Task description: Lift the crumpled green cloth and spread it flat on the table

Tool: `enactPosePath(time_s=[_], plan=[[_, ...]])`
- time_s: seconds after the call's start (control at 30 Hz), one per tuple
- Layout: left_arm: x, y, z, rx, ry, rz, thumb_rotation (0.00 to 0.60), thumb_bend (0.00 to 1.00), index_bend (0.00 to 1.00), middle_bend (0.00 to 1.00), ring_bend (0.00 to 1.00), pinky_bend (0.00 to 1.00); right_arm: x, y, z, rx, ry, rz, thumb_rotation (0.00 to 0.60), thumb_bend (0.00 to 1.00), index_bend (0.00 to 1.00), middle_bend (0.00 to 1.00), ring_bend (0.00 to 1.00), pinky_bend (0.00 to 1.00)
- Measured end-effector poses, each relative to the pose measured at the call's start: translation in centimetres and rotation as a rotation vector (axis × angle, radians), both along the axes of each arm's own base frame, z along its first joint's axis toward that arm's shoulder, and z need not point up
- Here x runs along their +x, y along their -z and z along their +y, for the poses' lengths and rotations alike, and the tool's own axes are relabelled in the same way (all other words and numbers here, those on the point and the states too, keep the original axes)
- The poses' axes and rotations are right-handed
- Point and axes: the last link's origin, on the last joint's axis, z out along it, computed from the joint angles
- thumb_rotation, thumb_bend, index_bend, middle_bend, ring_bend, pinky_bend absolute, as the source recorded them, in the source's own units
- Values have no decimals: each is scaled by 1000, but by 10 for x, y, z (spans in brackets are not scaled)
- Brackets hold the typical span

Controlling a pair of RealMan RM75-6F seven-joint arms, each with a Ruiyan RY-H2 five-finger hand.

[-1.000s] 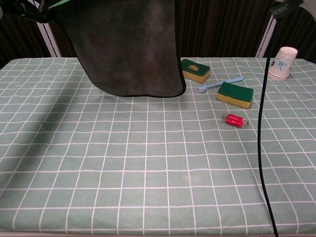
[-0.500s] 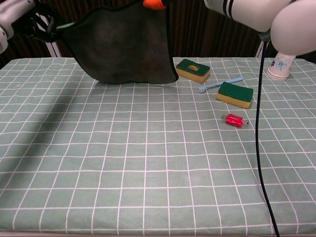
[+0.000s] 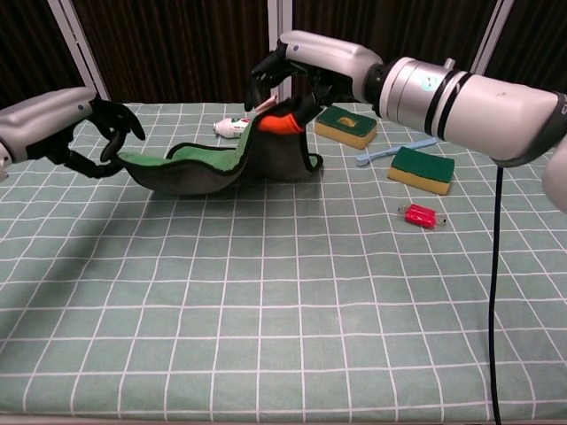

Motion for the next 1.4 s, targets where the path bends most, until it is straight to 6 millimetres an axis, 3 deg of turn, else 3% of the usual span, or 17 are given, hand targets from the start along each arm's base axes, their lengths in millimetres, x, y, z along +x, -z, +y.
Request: enactPosePath(time_s=[0.17, 0.73, 0.97, 1.03, 1.1, 1.13, 1.2, 1.3, 1.4], plan=[[2, 10, -14, -62, 16, 70, 600, 379, 684, 389, 302, 345, -9, 7, 18, 11, -40, 46, 600, 475, 776, 358, 155, 158], [2, 32, -41, -154, 80, 203, 600, 374, 663, 382, 301, 345, -50, 24, 60, 34, -170, 250, 600, 478, 775, 358, 145, 158], [3, 38, -47, -200, 82, 244, 592, 196, 400, 313, 301, 345, -59, 33, 71, 40, -184, 279, 600, 477, 776, 358, 146, 158], [4, 38, -47, -201, 80, 242, 530, 153, 355, 288, 291, 344, -60, 36, 75, 42, -198, 294, 600, 477, 776, 358, 144, 158], [5, 35, -47, -201, 79, 240, 375, 105, 315, 264, 270, 343, -62, 37, 77, 41, -209, 305, 600, 477, 776, 357, 142, 158], [5, 34, -47, -201, 78, 240, 334, 95, 309, 260, 265, 343, -63, 38, 78, 38, -215, 312, 600, 477, 775, 357, 141, 158], [6, 31, -47, -205, 72, 239, 194, 62, 290, 245, 246, 342, -64, 39, 79, 33, -222, 321, 600, 478, 775, 354, 138, 158], [7, 25, -49, -207, 61, 226, 86, 39, 282, 242, 243, 342, -66, 39, 81, 35, -222, 321, 600, 480, 768, 343, 129, 158], [7, 17, -50, -192, 53, 206, 53, 31, 282, 241, 243, 342, -68, 39, 83, 27, -224, 329, 596, 431, 712, 313, 111, 147]])
